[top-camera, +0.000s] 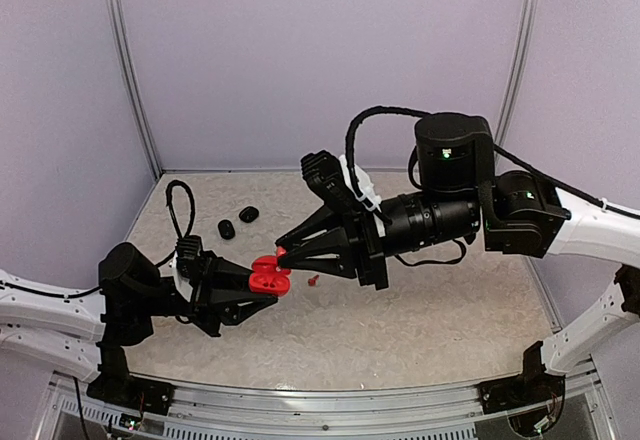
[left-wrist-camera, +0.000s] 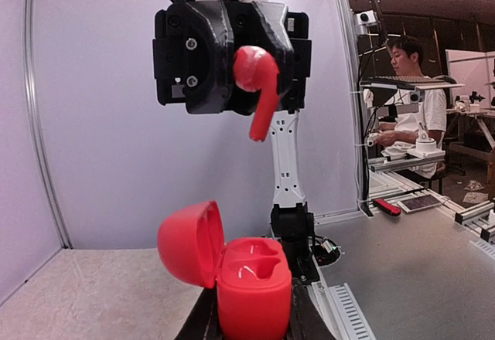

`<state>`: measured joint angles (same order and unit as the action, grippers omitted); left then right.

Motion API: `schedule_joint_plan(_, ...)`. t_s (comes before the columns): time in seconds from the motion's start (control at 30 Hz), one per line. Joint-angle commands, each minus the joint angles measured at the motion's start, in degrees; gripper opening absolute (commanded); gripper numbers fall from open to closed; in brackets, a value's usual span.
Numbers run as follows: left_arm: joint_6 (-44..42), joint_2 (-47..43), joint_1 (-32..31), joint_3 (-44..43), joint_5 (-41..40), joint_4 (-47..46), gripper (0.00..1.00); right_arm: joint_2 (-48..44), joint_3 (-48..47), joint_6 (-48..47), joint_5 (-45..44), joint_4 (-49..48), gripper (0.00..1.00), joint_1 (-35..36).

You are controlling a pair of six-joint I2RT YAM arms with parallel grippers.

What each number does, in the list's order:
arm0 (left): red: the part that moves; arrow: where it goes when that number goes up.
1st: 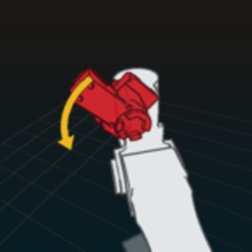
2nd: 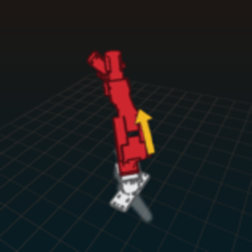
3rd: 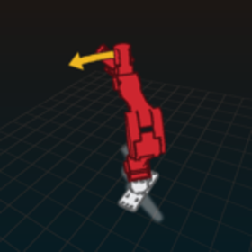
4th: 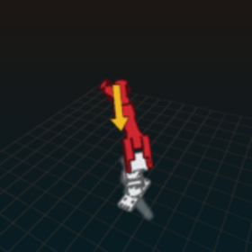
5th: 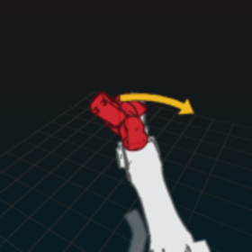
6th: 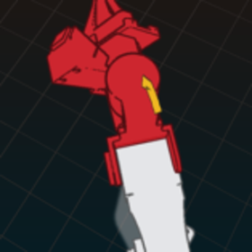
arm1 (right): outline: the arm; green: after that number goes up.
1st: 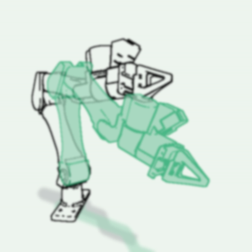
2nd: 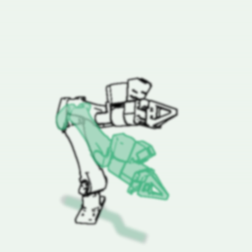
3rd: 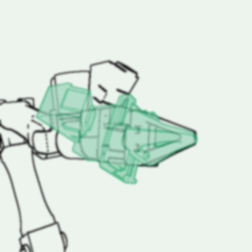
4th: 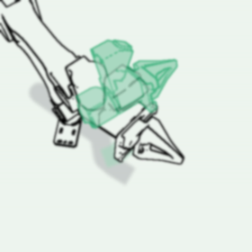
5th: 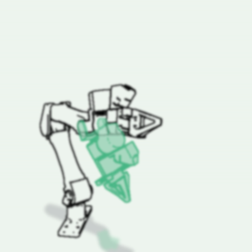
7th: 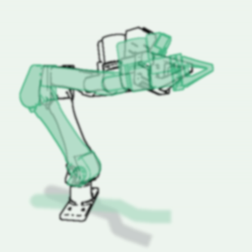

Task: Insert the wireless bluetooth earbuds into the charging case
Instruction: Insert the left earbud into the left side groove of the charging case.

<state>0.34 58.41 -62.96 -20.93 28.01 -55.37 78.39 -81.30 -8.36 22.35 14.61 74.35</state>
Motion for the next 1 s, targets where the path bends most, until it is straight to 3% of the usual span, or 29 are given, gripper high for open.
schedule_joint_plan(0.0,2.0,0.5,-0.2,-1.0,-4.2,-5.1,0.0,1.2,-0.9,0.8,-3.4,-2.3,0.04,1.0)
schedule_joint_plan(0.13,0.7,1.0,-1.6,-0.8,-10.2,-6.1,0.0,1.0,1.0,2.9,-7.4,-5.3,0.03,1.3)
schedule_joint_plan(0.73,-3.3,2.3,-3.8,0.4,-20.3,-10.1,0.0,3.7,0.7,7.4,-14.6,-7.7,0.03,1.3)
schedule_joint_plan(0.97,-6.7,3.5,-5.0,0.5,-31.5,-9.8,0.0,4.5,0.7,10.5,-21.5,-8.9,0.03,1.3)
